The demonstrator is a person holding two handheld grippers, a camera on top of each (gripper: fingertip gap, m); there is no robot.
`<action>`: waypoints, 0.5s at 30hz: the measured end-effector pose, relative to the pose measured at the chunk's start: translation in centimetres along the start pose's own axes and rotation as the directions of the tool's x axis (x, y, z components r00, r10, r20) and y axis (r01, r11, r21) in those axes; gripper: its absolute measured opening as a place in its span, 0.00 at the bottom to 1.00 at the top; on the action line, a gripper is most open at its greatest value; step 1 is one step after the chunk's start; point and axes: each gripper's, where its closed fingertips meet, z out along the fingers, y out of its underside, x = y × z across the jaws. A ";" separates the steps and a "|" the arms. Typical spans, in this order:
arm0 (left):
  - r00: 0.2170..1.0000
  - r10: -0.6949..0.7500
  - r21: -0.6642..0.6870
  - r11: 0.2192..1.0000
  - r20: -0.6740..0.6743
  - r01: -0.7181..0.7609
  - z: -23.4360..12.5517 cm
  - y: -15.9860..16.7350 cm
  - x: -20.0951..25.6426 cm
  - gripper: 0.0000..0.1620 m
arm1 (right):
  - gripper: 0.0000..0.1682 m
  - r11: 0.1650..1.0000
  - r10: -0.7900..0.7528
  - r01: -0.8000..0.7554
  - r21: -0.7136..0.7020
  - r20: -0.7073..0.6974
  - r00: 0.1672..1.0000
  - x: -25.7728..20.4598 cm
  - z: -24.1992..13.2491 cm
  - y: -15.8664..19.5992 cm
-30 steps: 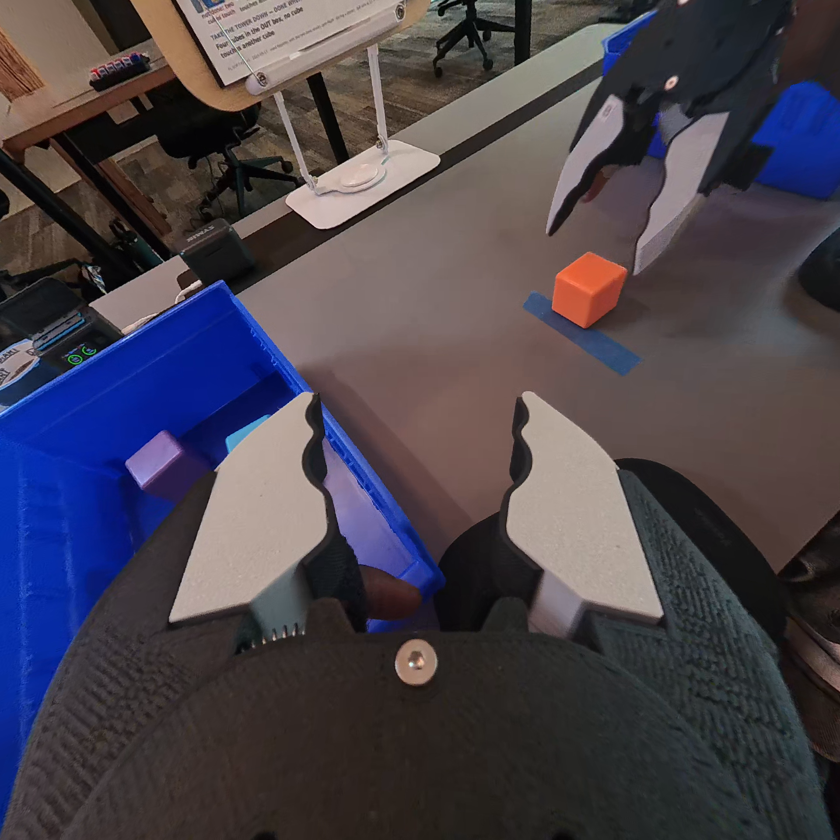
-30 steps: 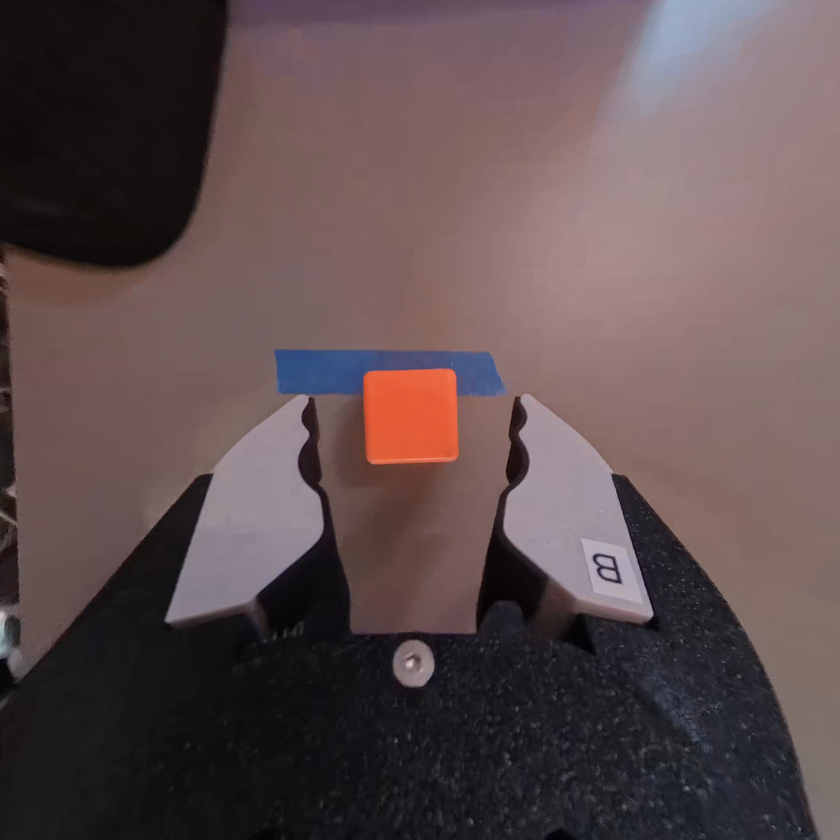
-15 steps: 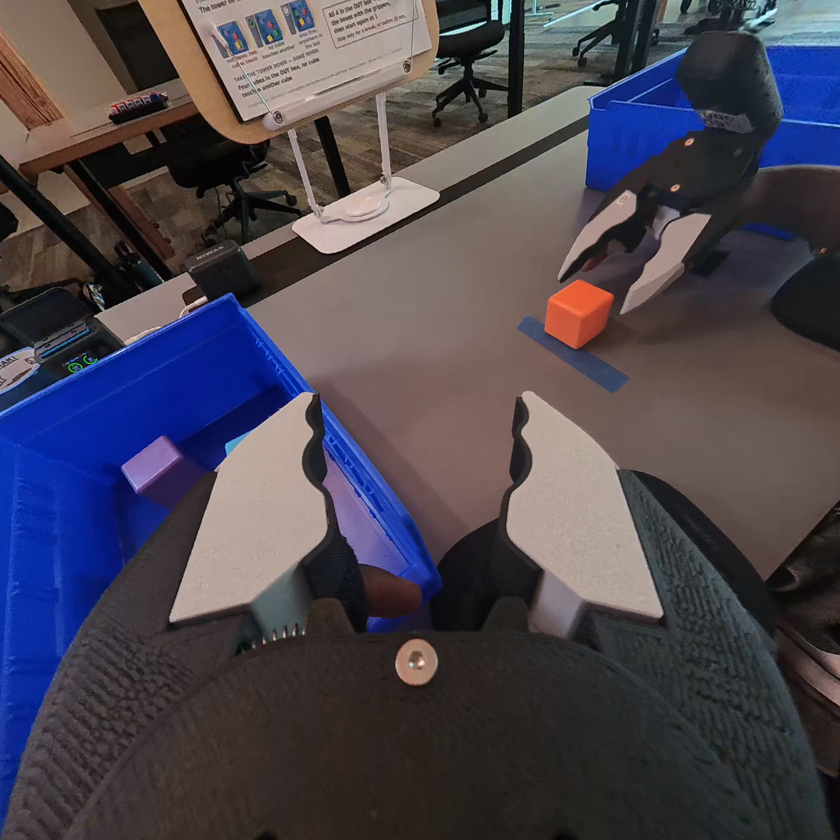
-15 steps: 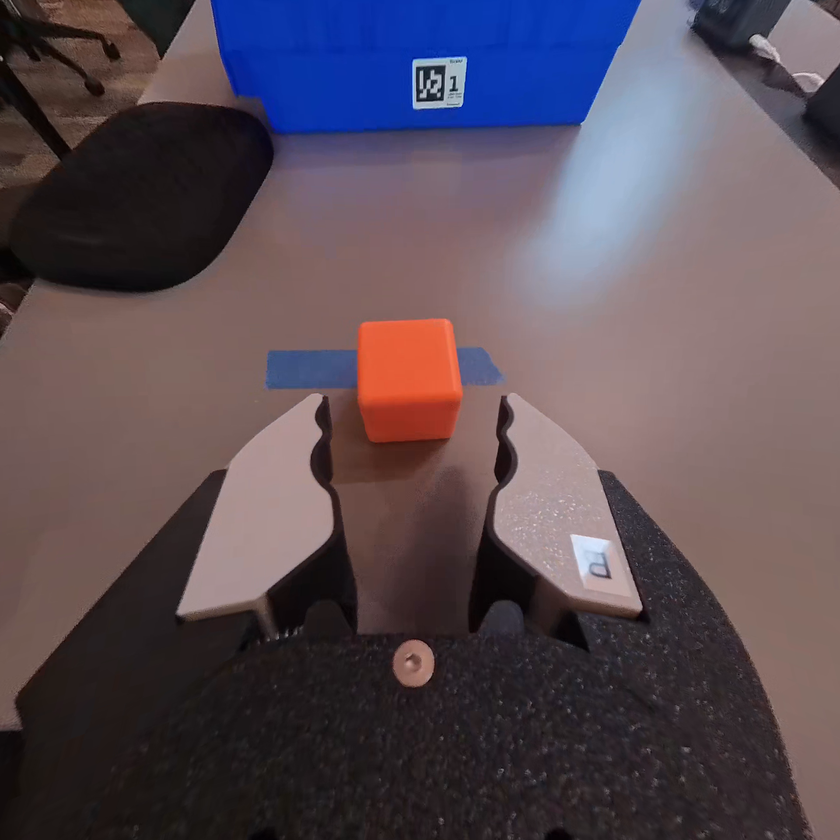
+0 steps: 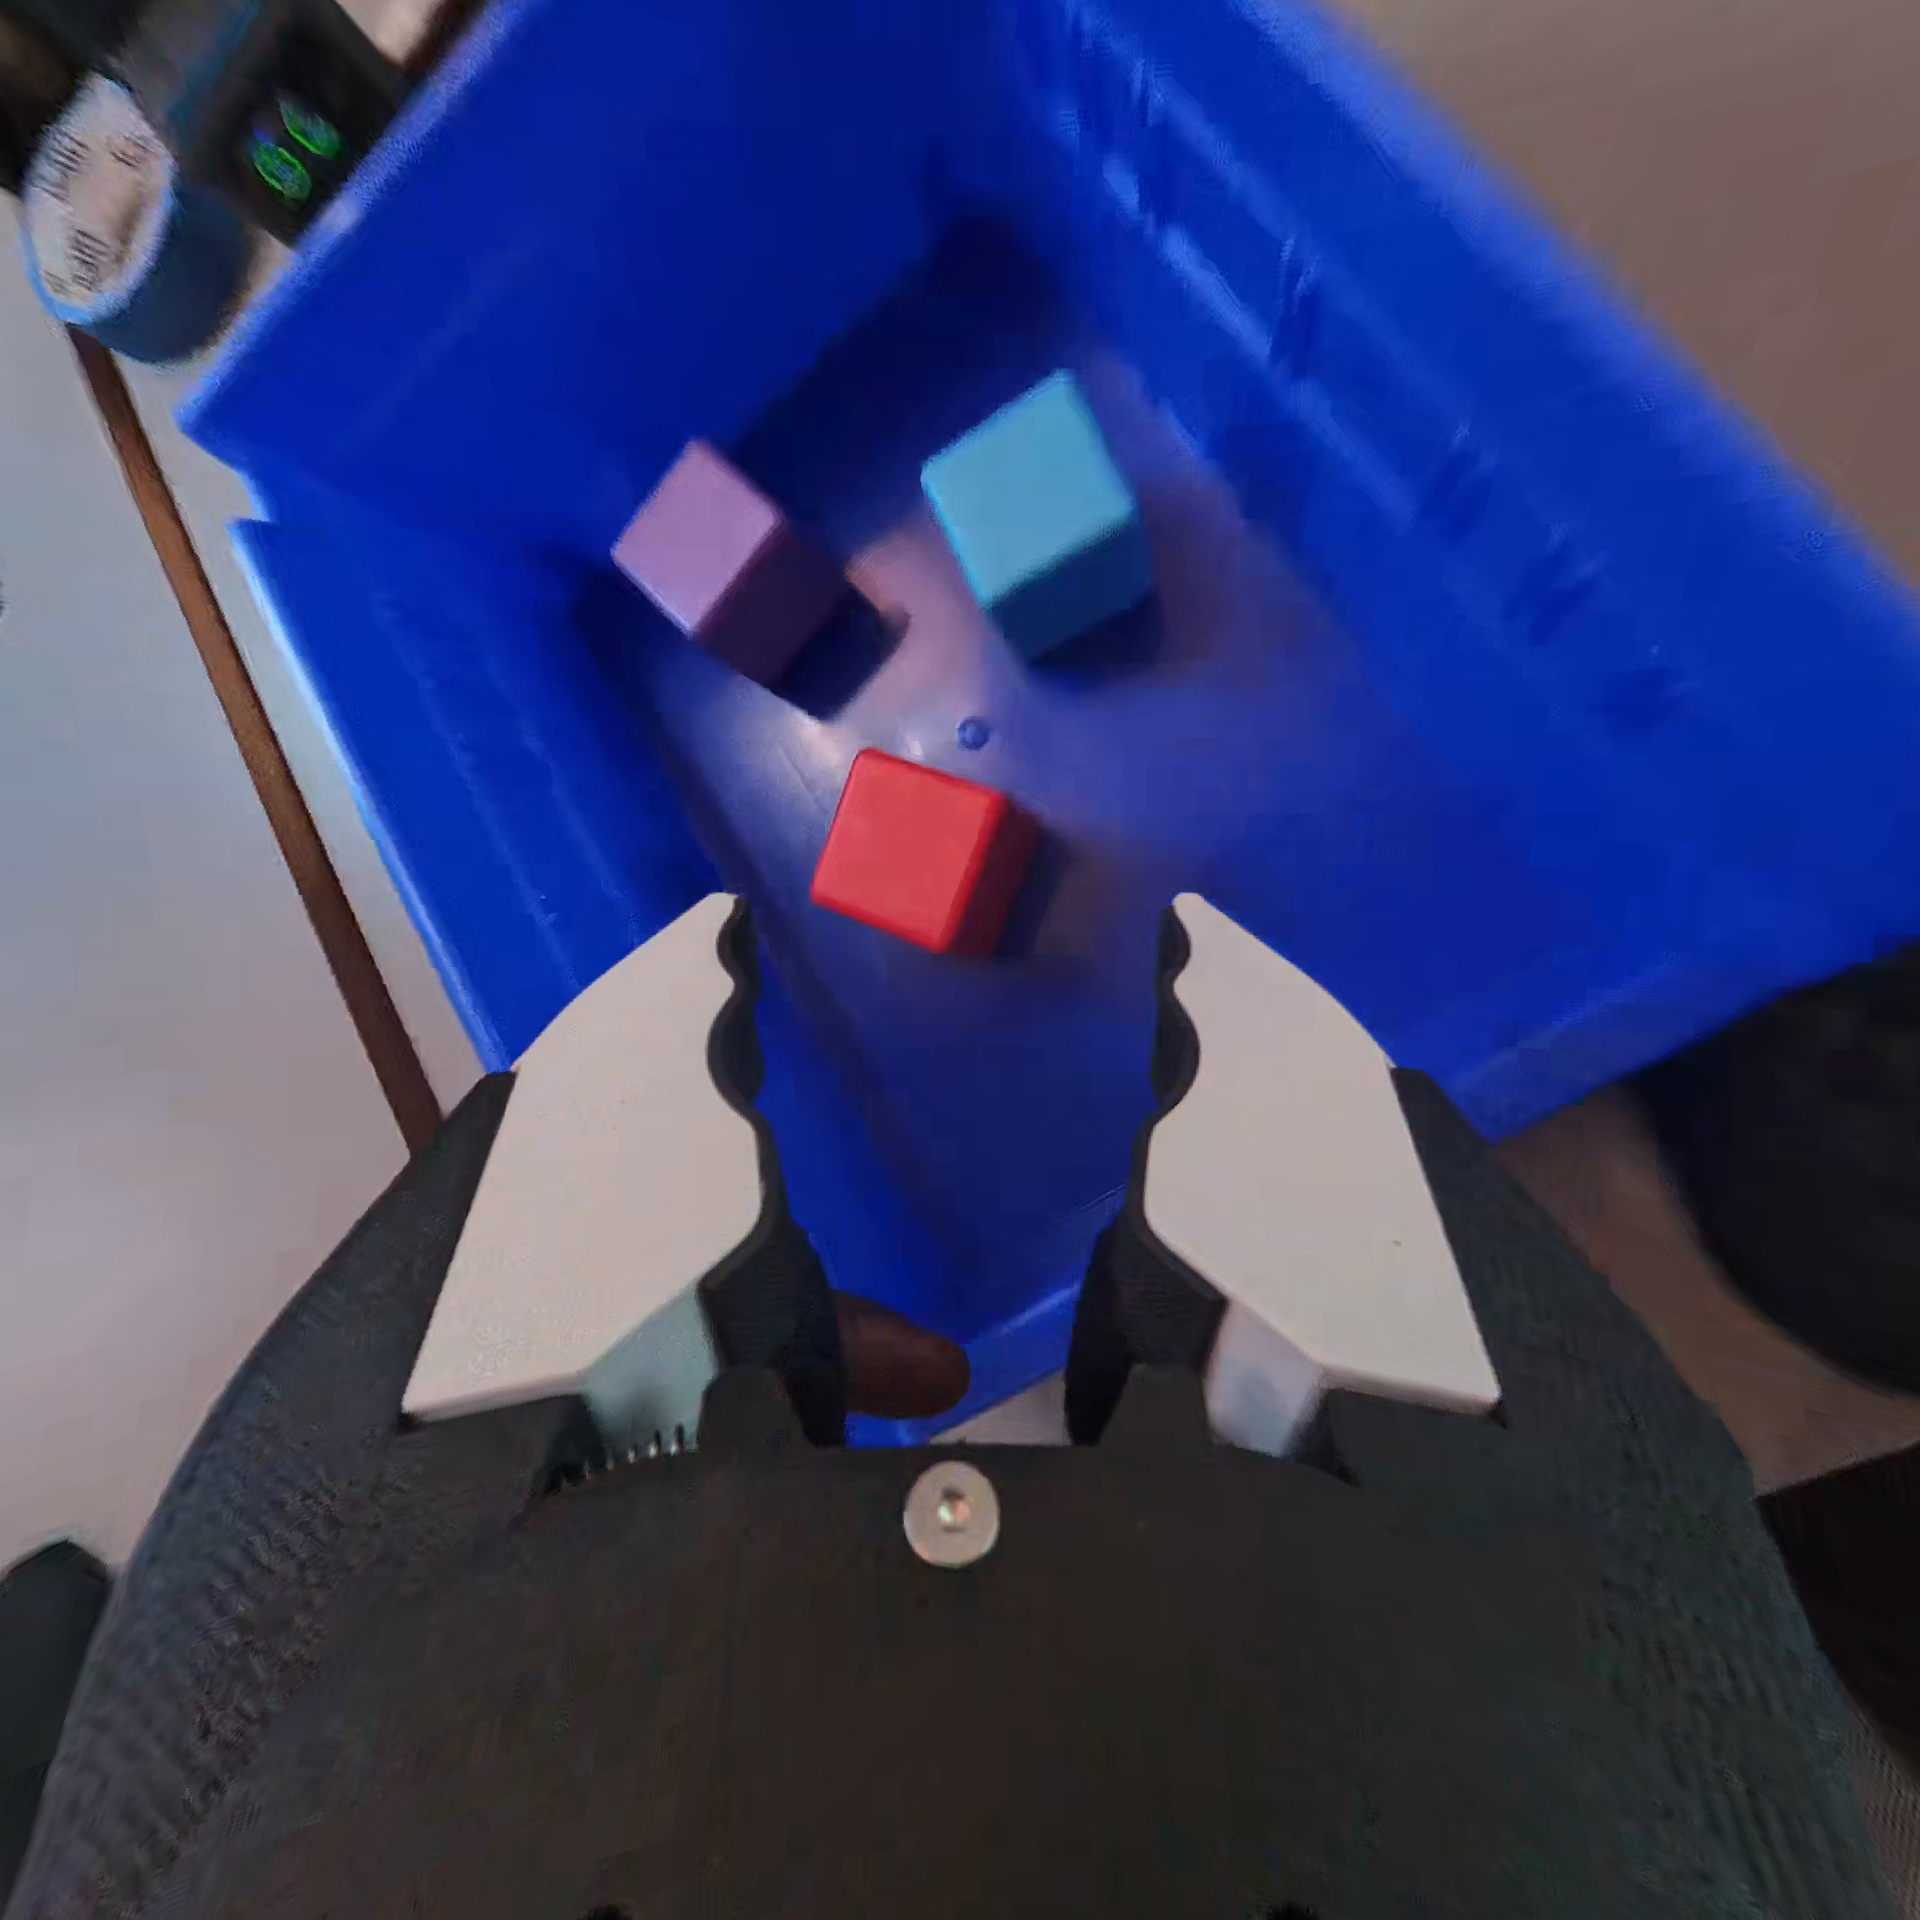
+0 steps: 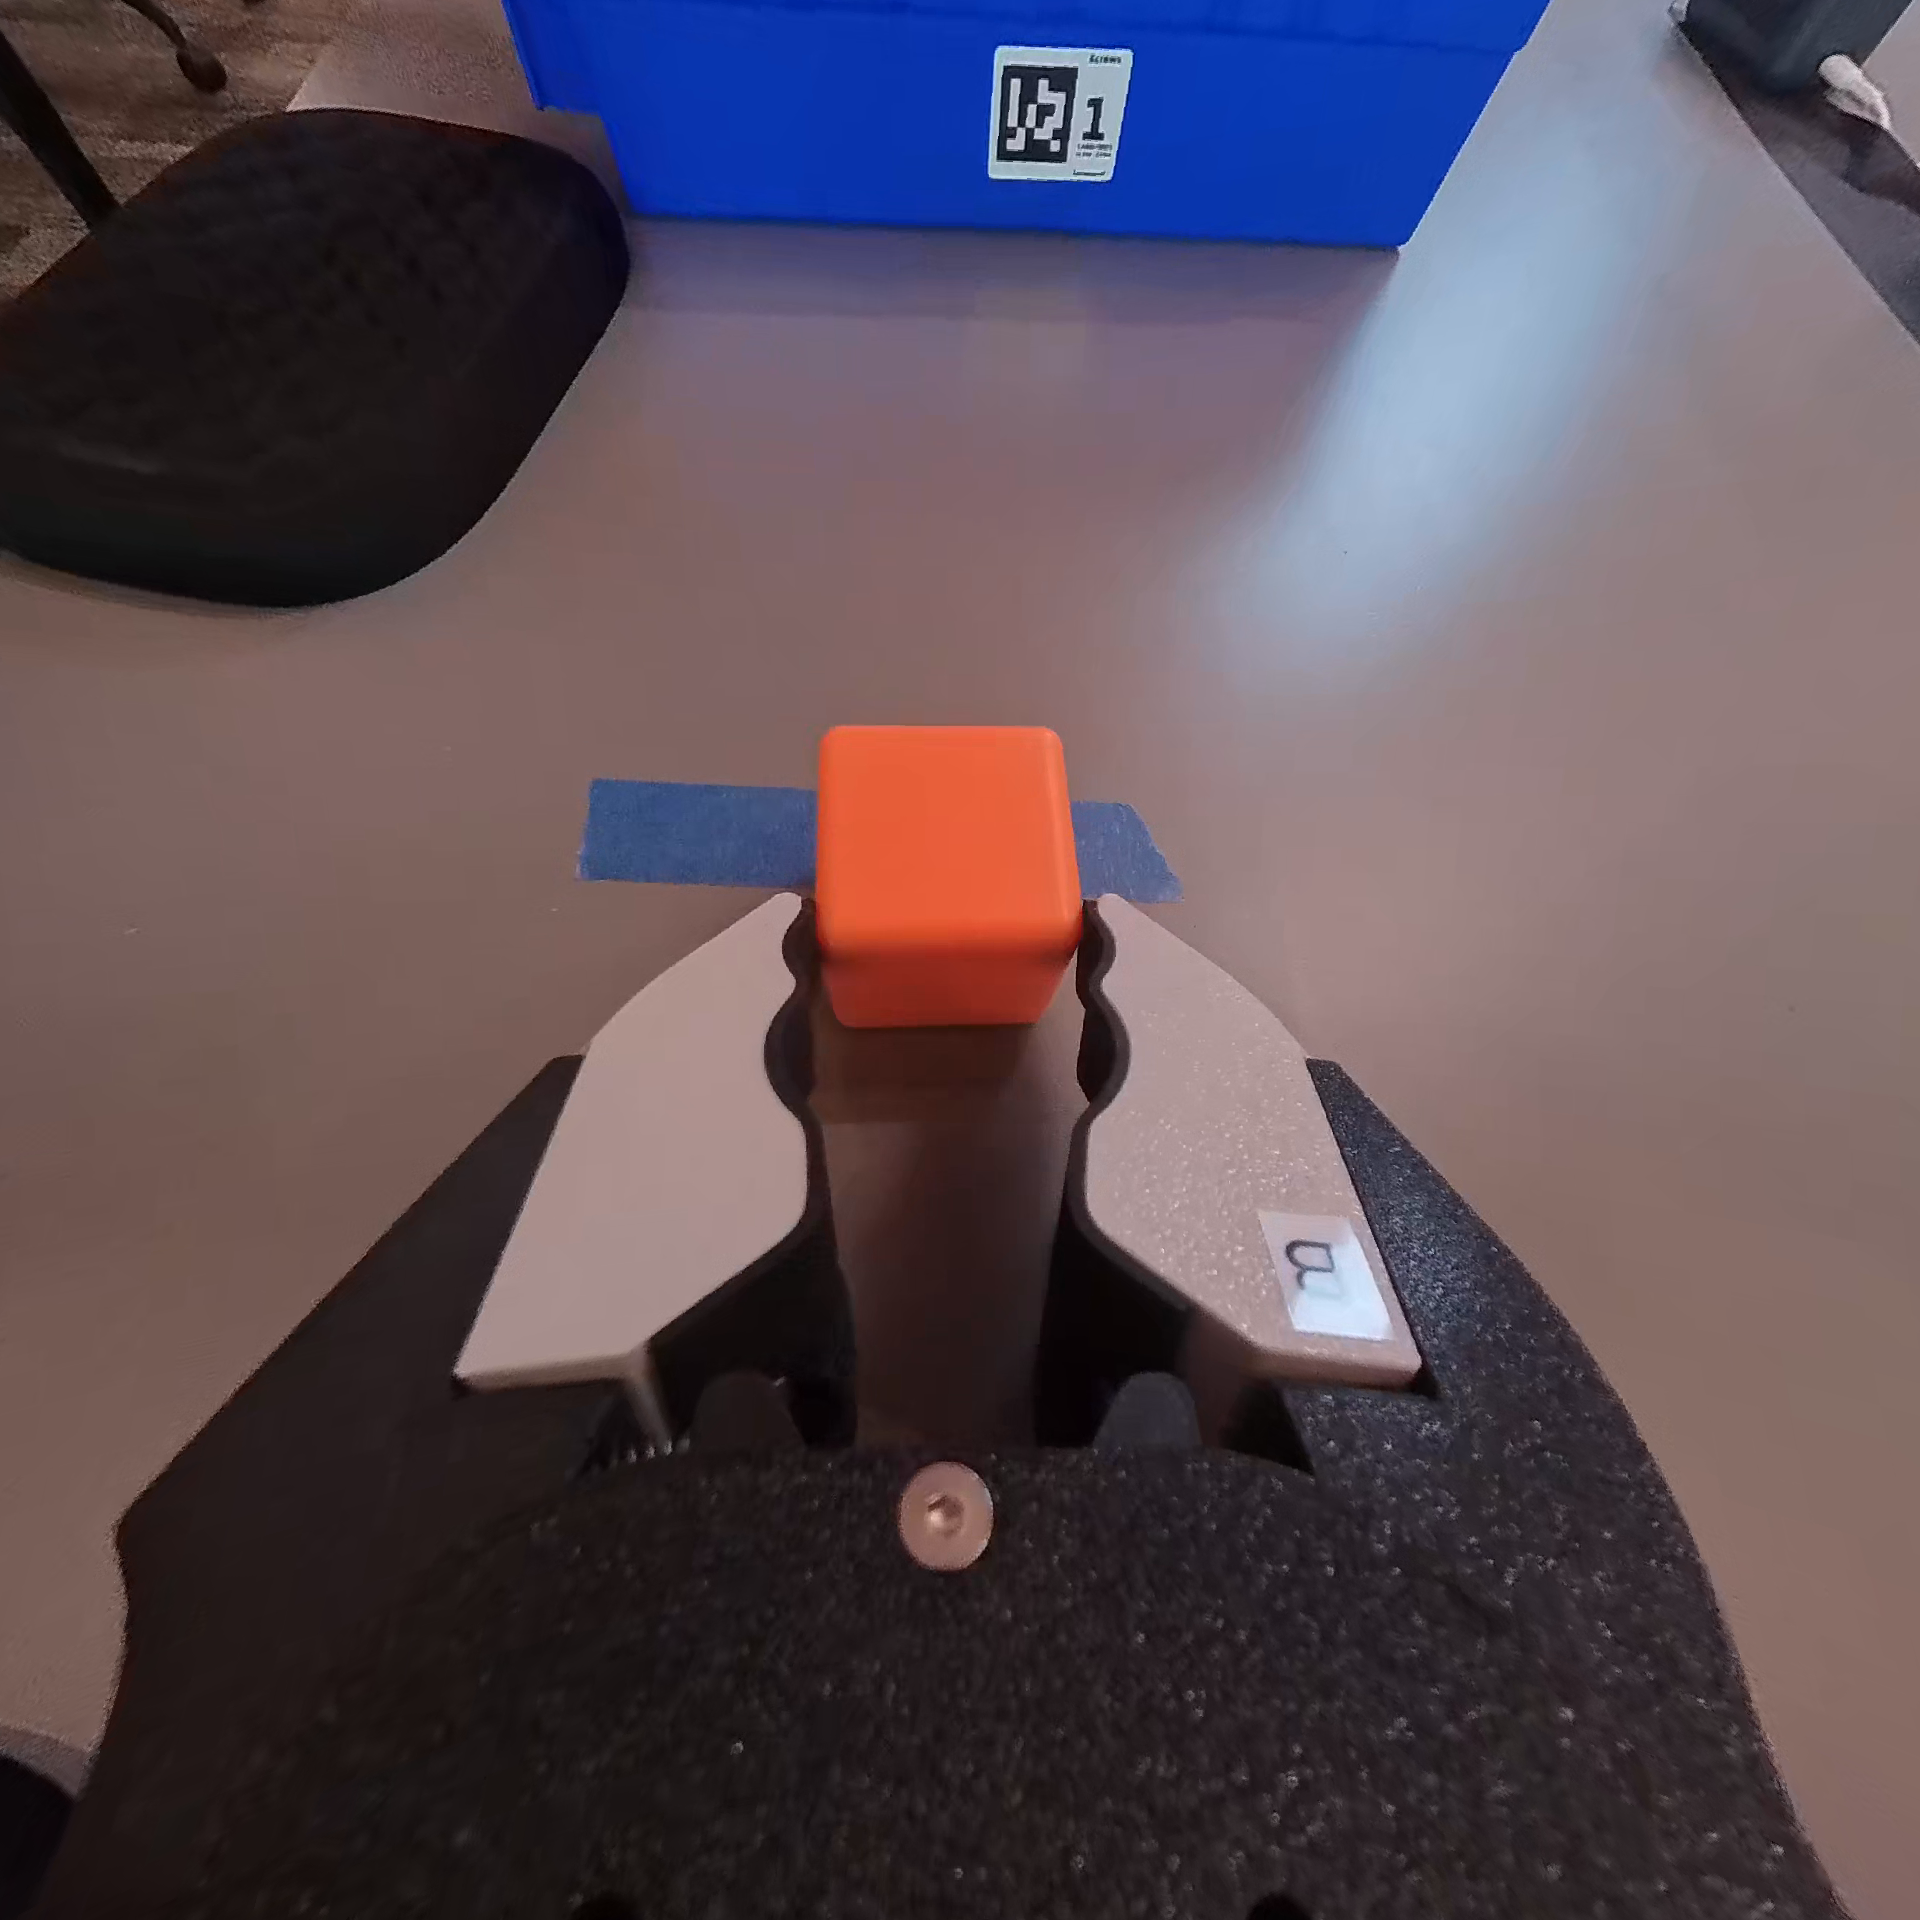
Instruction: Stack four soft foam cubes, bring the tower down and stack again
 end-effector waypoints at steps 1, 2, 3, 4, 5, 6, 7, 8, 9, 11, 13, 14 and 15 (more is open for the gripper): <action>0.999 0.043 -0.056 0.997 -0.032 -0.045 1.0 0.5 -0.2 0.46 | 0.28 1.000 0.001 -0.001 0.000 0.001 1.000 0.0 0.0 0.0; 0.995 0.074 -0.093 0.992 -0.067 -0.080 1.8 0.9 -0.4 0.46 | 0.28 1.000 0.001 -0.001 0.000 0.001 1.000 0.0 0.0 0.0; 0.990 0.102 -0.115 0.987 -0.096 -0.113 2.5 1.0 -0.5 0.45 | 0.28 1.000 0.001 -0.001 0.000 0.001 1.000 0.0 0.0 0.0; 0.984 0.122 -0.133 0.981 -0.129 -0.139 3.1 1.2 -0.5 0.45 | 0.28 1.000 0.002 -0.002 0.000 0.000 1.000 0.0 0.0 0.0; 0.979 0.131 -0.155 0.976 -0.157 -0.156 3.7 1.4 -0.5 0.45 | 0.28 1.000 0.002 -0.002 0.000 0.000 1.000 0.0 0.0 0.0; 0.976 0.136 -0.181 0.969 -0.171 -0.167 4.3 1.7 -0.6 0.44 | 0.28 1.000 0.002 -0.002 0.000 0.001 1.000 0.0 0.0 0.0; 0.974 0.142 -0.208 0.962 -0.177 -0.178 4.9 2.0 -0.8 0.43 | 0.28 1.000 0.003 -0.003 0.000 0.002 1.000 0.0 0.0 0.0; 0.971 0.147 -0.236 0.953 -0.186 -0.190 5.5 2.4 -0.8 0.42 | 0.28 1.000 0.003 -0.003 0.000 0.003 1.000 0.0 0.0 0.0; 0.969 0.151 -0.261 0.944 -0.197 -0.201 5.9 2.7 -0.7 0.41 | 0.28 1.000 0.004 -0.004 0.000 0.003 1.000 0.0 0.0 0.0; 0.967 0.165 -0.301 0.928 -0.195 -0.219 6.6 3.1 -0.7 0.37 | 0.28 1.000 0.004 -0.004 0.000 0.004 1.000 0.0 0.1 0.0; 0.965 0.183 -0.298 0.926 -0.186 -0.233 6.9 2.9 -0.9 0.32 | 0.28 1.000 0.002 -0.002 0.000 0.002 1.000 0.0 0.1 0.0; 0.965 0.171 -0.288 0.931 -0.199 -0.224 6.8 2.6 -0.6 0.31 | 0.28 1.000 0.001 -0.001 0.000 0.002 1.000 0.0 0.1 0.0; 0.968 0.158 -0.270 0.940 -0.193 -0.207 6.7 2.2 -0.7 0.31 | 0.28 1.000 0.001 -0.001 0.000 0.001 1.000 0.0 0.1 0.0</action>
